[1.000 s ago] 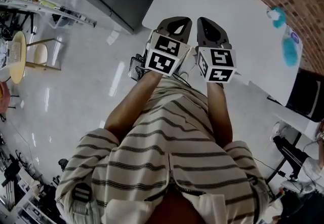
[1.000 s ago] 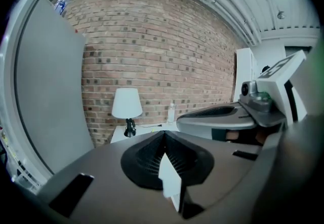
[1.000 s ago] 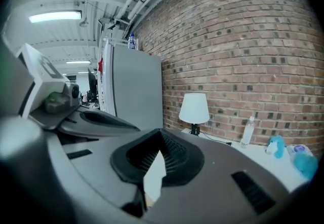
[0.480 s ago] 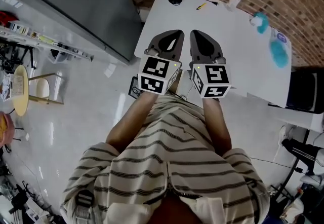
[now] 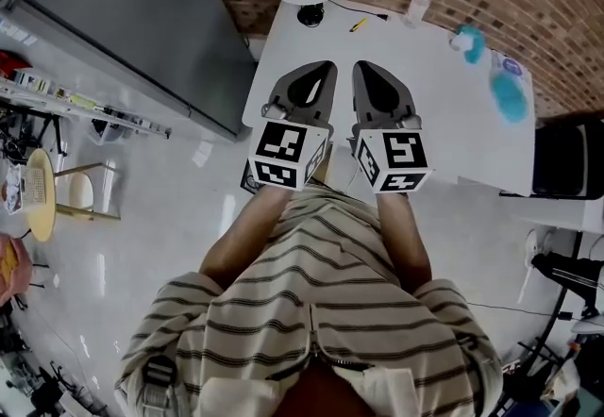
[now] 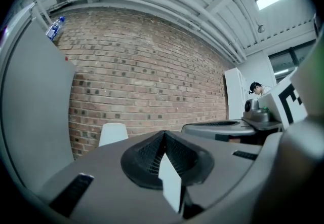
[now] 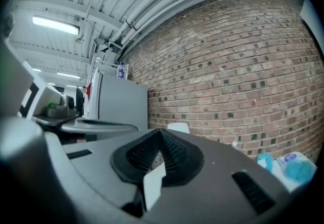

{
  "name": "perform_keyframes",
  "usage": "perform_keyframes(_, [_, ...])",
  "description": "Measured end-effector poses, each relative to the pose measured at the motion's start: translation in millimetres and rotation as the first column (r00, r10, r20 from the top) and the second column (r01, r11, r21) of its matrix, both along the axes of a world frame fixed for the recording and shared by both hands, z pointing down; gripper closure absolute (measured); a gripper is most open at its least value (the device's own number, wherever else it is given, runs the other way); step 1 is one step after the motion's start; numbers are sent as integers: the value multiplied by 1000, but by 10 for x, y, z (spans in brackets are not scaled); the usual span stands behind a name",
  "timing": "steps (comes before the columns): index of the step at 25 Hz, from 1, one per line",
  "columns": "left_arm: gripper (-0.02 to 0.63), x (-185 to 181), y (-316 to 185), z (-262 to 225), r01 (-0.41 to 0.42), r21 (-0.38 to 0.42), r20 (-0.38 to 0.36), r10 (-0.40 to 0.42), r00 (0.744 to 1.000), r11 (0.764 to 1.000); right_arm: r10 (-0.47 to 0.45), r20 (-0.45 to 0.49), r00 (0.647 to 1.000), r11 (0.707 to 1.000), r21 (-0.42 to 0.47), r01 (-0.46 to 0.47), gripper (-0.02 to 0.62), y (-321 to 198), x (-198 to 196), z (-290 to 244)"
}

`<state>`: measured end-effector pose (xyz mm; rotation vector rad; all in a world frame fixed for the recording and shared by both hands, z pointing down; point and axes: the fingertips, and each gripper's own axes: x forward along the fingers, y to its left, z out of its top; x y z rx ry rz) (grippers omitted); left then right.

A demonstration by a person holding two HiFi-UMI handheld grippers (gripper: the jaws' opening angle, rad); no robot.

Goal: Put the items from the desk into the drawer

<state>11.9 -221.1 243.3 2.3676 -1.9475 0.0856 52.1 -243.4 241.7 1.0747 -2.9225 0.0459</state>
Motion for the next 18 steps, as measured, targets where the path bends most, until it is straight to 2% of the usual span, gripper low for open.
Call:
perform_keyframes(11, [598, 201, -69, -80, -22, 27, 14, 22, 1000, 999, 41, 51, 998, 999, 21, -42, 583, -56, 221, -109])
perform_keyframes(18, [598, 221, -102, -9, -29, 17, -36, 29, 999, 999, 47, 66, 997, 999, 19, -48, 583, -72, 284, -87])
